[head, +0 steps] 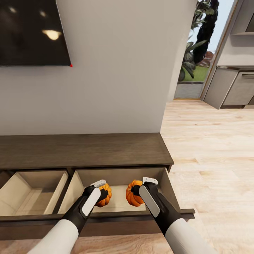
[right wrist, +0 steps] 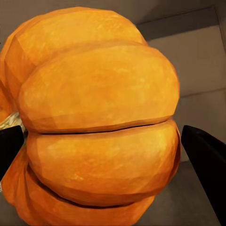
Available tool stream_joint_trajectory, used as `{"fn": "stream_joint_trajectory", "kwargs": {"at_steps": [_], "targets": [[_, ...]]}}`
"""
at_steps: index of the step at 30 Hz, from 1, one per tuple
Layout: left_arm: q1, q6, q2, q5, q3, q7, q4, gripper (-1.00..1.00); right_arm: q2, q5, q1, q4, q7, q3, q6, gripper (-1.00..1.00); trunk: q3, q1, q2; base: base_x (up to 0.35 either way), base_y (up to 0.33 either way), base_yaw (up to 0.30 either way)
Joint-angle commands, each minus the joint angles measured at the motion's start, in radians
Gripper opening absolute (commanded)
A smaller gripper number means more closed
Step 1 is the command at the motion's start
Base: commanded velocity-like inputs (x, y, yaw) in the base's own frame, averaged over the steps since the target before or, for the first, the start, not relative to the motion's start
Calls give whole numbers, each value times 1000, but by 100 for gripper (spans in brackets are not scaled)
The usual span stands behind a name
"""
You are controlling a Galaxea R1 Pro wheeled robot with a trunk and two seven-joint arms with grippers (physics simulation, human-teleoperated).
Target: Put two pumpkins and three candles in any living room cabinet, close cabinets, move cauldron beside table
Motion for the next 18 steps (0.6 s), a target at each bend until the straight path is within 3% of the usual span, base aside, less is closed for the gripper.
{"fn": "stream_joint_trajectory", "kwargs": {"at_steps": [1,5,12,18], "targets": [[0,1,0,-4,-1,2,0,-100,0,0,0,0,0,0,0,-100,0,0,0,141,0,0],[0,-1,0,-3,-1,1,0,-100,0,0,0,0,0,0,0,-100,0,0,0,180,0,0],[0,-3,0,-4,0,-3,0,-100,0,0,0,0,0,0,0,-100,0,0,0,26,0,0],[0,1,0,-4,0,-1,0,-100,0,0,0,1,0,0,-1,-100,-19,23,-42,1,0,0]]}}
